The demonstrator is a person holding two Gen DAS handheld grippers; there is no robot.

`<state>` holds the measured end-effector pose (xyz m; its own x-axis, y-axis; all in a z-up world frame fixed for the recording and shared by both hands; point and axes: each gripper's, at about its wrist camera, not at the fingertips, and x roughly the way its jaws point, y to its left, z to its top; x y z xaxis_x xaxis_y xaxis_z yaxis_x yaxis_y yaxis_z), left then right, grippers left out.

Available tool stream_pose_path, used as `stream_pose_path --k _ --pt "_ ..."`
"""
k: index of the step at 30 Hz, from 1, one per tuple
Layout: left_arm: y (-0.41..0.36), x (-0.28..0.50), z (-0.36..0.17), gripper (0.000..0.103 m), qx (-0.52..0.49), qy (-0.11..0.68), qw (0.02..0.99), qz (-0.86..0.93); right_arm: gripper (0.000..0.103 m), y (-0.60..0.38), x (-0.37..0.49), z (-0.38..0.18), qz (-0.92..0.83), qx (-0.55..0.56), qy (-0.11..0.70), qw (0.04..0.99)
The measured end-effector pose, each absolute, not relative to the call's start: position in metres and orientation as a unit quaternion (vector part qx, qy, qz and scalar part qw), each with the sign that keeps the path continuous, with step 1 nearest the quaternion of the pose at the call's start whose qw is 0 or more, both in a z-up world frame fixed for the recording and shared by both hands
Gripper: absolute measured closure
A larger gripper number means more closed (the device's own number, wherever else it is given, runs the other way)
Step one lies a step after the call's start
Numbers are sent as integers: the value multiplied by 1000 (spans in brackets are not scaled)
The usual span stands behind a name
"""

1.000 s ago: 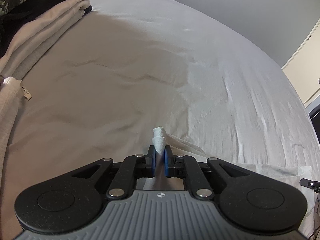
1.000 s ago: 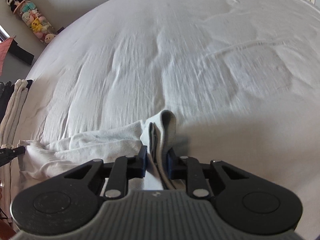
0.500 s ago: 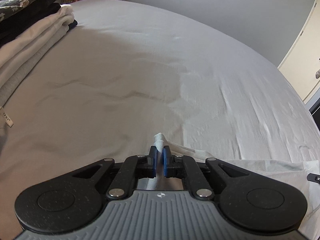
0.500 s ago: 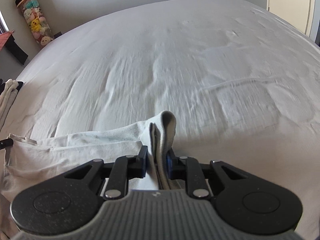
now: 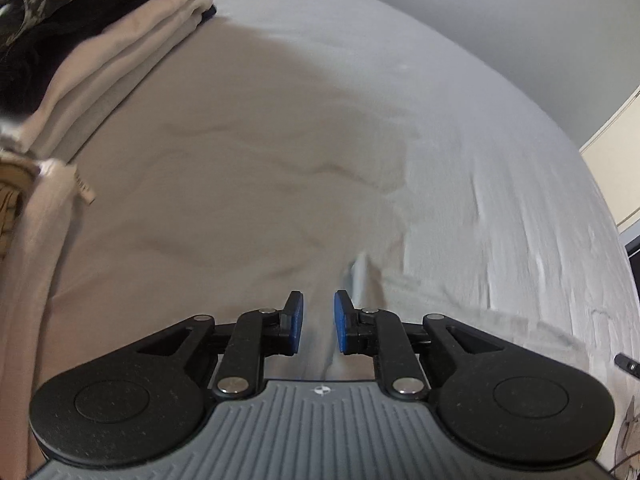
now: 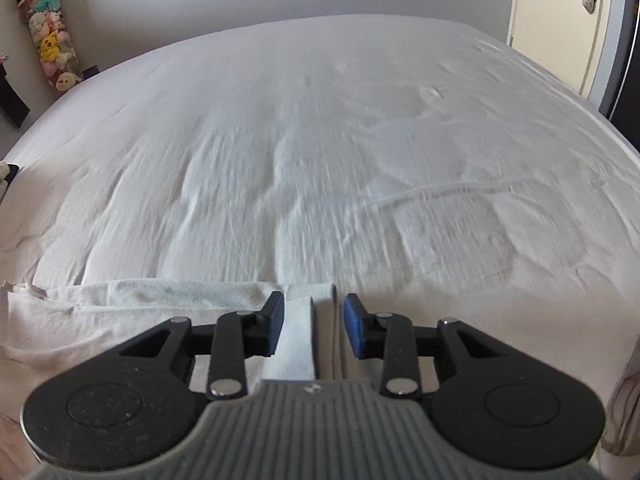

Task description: Fold clothes

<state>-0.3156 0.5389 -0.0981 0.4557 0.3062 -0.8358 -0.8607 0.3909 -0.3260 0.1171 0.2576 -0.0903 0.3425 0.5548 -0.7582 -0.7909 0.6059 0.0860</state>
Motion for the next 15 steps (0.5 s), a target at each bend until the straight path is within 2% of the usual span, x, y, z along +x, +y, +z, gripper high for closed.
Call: stream_pose_path --k 5,7,10,15 --pt "526 -335 -108 84 -428 398 722 368 68 280 87 -70 474 -178 377 775" --pt "521 -338 -110 80 -434 407 719 358 74 296 70 -67 503 -203 372 754" --pt "513 -337 -111 73 -437 420 720 338 76 325 41 -63 546 -255 361 711" --pt "512 -336 -118 69 -451 436 711 318 78 381 -13 -61 612 -378 317 619"
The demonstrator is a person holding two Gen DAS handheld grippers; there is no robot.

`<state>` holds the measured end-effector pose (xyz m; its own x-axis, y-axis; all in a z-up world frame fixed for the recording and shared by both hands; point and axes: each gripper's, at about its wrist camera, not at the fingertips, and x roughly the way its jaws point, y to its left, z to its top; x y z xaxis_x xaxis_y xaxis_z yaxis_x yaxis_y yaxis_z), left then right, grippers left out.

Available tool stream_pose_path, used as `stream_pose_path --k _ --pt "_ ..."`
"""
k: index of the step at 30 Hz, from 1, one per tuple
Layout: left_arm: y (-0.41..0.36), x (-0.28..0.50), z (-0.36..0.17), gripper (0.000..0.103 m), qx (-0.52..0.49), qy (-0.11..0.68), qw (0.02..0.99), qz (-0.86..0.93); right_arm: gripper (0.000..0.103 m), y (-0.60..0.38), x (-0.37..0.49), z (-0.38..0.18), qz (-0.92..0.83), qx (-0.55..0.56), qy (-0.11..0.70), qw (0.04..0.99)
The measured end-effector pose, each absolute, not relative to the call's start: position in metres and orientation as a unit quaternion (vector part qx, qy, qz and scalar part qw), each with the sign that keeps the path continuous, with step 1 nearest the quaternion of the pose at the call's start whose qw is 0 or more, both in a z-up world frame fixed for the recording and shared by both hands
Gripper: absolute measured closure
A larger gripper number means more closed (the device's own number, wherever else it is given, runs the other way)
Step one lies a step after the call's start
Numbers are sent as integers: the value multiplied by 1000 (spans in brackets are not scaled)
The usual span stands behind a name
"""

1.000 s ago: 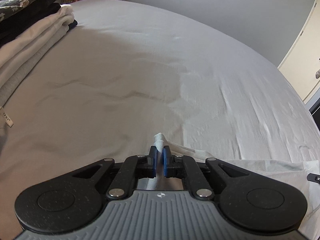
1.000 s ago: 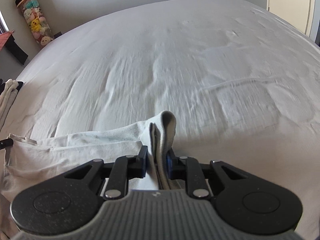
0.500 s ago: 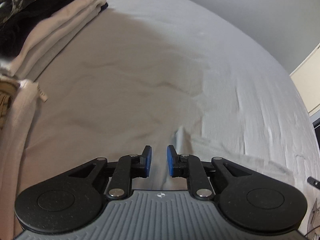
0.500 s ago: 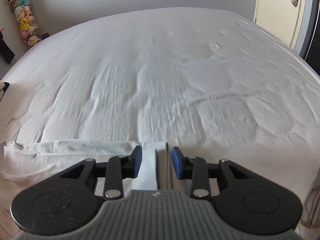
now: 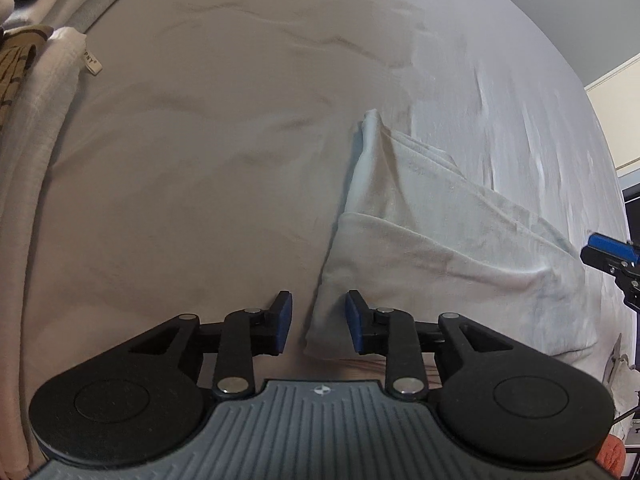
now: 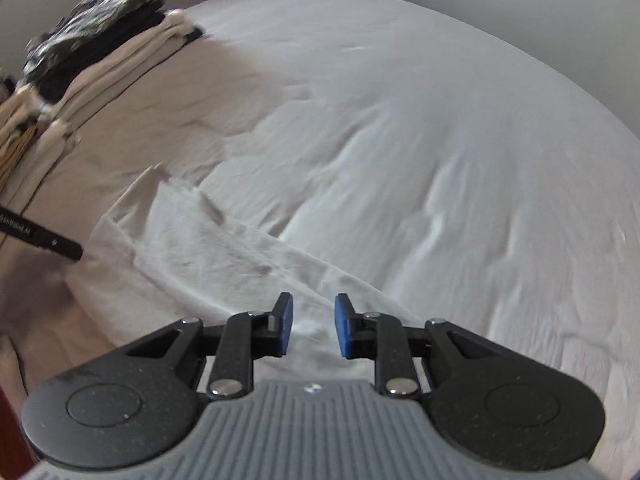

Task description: Fold clothes

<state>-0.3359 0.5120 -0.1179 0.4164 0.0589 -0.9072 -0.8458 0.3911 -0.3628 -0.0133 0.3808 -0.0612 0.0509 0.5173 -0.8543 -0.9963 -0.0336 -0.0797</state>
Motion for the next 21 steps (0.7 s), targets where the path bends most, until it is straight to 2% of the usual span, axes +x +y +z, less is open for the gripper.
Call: stream_pose_path --k 6,9,13,21 --pt "512 -332 -127 69 -461 449 705 297 82 445 -76 -66 659 -506 240 502" --pt "516 -333 -130 81 -473 448 702 288 83 472 -101 -73 675 -544 219 449" --pt "518 -331 -133 90 -478 448 702 279 83 500 -132 -81 691 -582 187 386" --pt "519 -328 -134 91 -472 450 708 272 83 541 -179 -94 697 -635 137 305"
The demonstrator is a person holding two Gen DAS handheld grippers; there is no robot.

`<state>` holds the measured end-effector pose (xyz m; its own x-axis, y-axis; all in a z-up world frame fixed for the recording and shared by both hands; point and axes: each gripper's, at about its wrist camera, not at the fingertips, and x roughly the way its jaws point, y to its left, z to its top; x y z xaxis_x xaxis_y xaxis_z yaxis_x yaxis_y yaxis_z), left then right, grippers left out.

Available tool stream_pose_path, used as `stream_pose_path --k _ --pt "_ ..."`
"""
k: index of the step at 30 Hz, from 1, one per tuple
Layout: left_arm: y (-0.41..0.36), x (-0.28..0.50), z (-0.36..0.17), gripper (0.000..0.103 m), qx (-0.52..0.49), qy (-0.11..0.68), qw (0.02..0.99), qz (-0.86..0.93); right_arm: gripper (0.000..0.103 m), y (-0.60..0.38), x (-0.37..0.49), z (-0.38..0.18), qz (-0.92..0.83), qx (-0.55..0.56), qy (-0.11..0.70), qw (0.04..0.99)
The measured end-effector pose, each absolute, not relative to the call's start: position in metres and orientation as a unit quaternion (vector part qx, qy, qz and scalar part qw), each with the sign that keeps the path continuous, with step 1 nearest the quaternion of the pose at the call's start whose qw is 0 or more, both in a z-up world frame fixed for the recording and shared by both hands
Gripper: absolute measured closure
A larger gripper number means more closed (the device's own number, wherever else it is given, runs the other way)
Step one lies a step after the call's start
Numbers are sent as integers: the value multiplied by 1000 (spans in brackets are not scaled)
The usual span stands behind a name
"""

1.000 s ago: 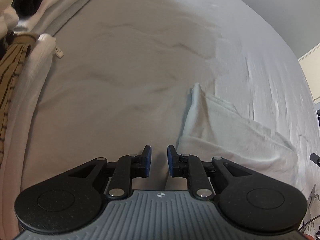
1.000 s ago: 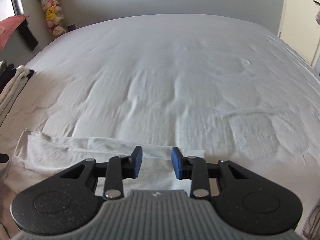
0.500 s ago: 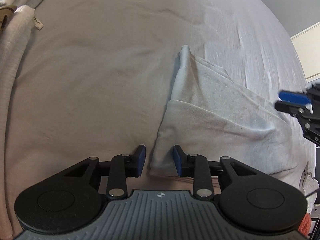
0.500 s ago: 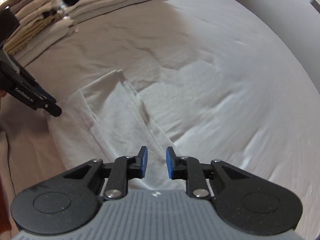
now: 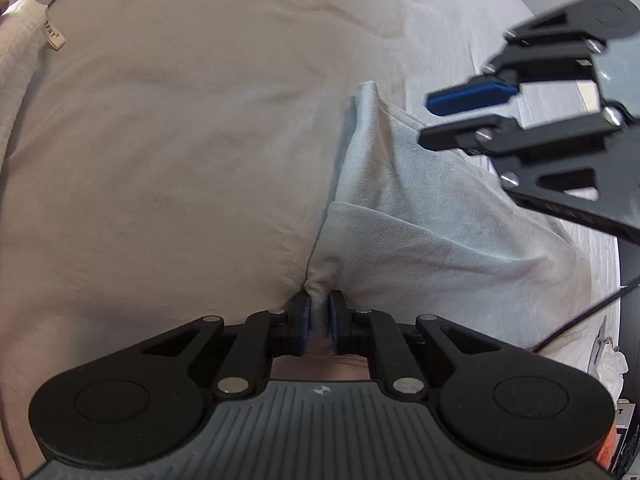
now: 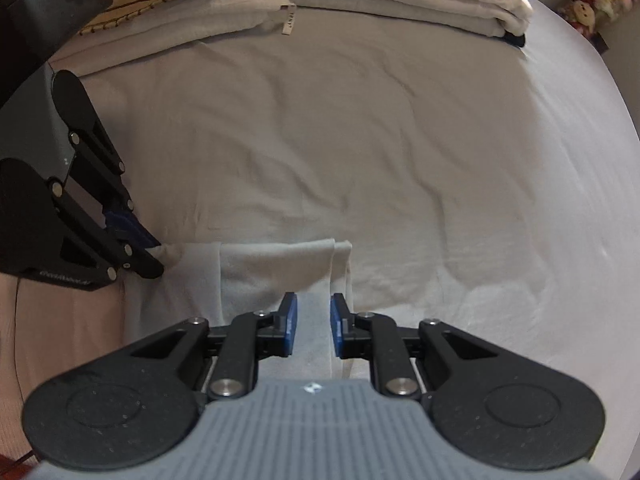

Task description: Fold clothes

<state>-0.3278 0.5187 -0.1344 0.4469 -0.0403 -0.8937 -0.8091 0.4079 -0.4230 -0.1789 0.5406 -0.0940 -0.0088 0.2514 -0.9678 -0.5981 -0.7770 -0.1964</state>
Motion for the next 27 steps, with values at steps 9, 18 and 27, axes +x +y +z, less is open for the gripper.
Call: stream_pose_path --k 9,18,27 --pt "520 -328 -135 91 -477 444 710 265 83 572 -212 -113 684 -667 124 267" --pt "521 -330 -135 91 -482 441 710 263 98 583 -221 -137 655 -690 149 270" --pt "509 -305 -140 97 -500 412 716 262 102 579 -217 -122 668 -670 126 296"
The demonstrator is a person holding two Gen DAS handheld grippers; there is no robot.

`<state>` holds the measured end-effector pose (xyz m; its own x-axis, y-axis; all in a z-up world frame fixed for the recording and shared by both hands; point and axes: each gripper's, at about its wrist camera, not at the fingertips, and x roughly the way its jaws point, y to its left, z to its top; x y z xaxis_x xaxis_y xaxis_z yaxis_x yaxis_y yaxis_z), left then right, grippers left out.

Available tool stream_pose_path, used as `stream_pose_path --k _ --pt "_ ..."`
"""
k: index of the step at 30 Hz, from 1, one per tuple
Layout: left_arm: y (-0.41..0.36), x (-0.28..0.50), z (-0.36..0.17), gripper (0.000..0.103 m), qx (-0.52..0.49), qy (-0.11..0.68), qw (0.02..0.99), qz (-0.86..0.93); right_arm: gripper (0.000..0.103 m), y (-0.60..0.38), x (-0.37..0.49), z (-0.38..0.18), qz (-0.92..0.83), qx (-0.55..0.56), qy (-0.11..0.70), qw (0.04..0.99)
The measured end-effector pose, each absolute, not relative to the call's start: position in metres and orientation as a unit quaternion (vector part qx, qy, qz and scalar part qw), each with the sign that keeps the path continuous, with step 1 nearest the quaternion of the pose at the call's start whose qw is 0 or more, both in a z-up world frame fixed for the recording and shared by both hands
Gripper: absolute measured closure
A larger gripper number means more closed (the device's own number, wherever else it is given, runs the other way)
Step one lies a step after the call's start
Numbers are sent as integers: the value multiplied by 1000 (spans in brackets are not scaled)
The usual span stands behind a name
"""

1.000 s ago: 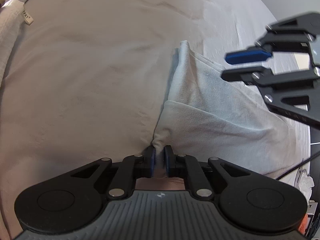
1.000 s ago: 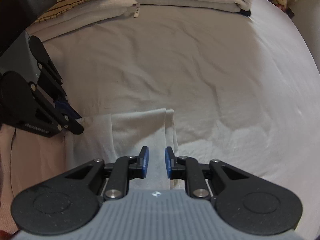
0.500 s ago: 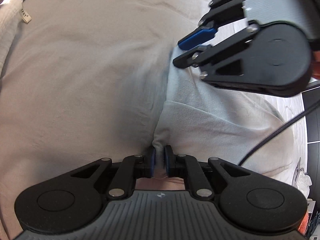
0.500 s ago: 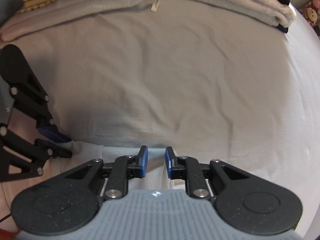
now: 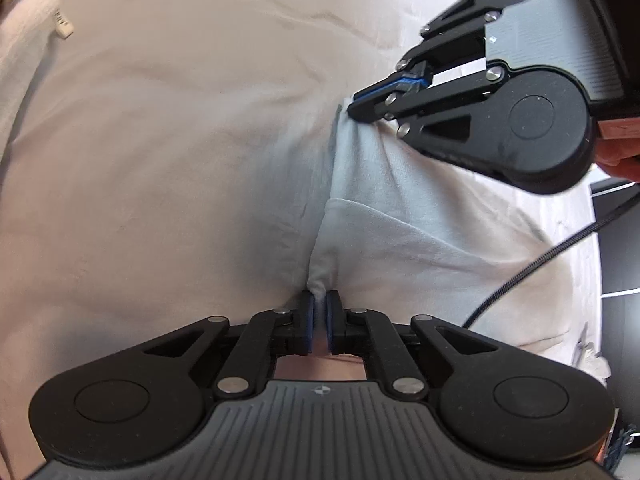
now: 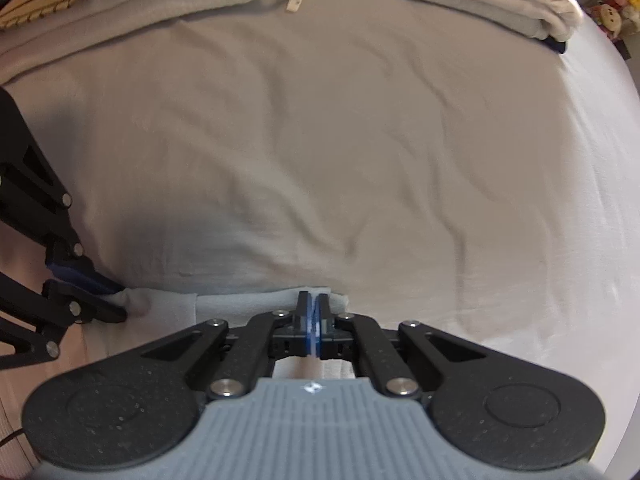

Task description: Fold clothes

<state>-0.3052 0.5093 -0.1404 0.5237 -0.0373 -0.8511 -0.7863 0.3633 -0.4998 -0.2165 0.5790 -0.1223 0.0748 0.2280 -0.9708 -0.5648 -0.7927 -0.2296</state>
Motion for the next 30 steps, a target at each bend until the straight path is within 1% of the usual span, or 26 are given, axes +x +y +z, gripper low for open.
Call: stream_pose_path --k 4,7,9,12,15,16,20,21,22,24,26,27,28,29,30 --pt "504 -305 -135 97 -500 397 726 257 103 580 -211 -115 668 -667 120 309" --pt "498 -298 -135 97 -490 406 727 255 103 583 -204 -113 660 -666 112 328" --pt "495 -292 -137 97 -486 412 727 256 103 588 -193 -114 662 -657 129 336" --pt "499 -288 -141 96 -488 420 720 259 103 589 -196 -119 660 -657 134 338" --pt "498 -283 -146 96 -489 427 715 259 101 596 -193 -112 670 -638 171 340" --pt "497 -281 -148 95 -489 428 715 259 96 601 -190 -107 675 -623 178 354" --pt "496 -273 -151 95 -484 431 716 261 93 621 -180 -91 686 -574 244 376" --pt "495 -267 -155 95 -484 432 715 260 90 624 -182 -92 683 -575 254 373" --pt "495 -269 -154 95 -485 431 715 259 81 625 -185 -96 679 -580 259 368" --pt "496 -274 -153 95 -488 429 716 258 73 623 -192 -108 667 -598 262 360" --pt "498 -279 -150 95 -490 427 716 256 73 620 -199 -123 650 -617 262 360" --pt "499 -281 -149 95 -490 426 716 255 76 620 -201 -130 643 -624 260 360" --pt "500 -283 -147 95 -491 425 716 255 90 619 -203 -131 645 -625 255 359" --pt "500 -281 -147 95 -490 425 718 254 96 618 -205 -132 647 -626 249 358" --pt "499 -279 -147 95 -486 427 719 253 98 617 -206 -132 648 -625 244 359"
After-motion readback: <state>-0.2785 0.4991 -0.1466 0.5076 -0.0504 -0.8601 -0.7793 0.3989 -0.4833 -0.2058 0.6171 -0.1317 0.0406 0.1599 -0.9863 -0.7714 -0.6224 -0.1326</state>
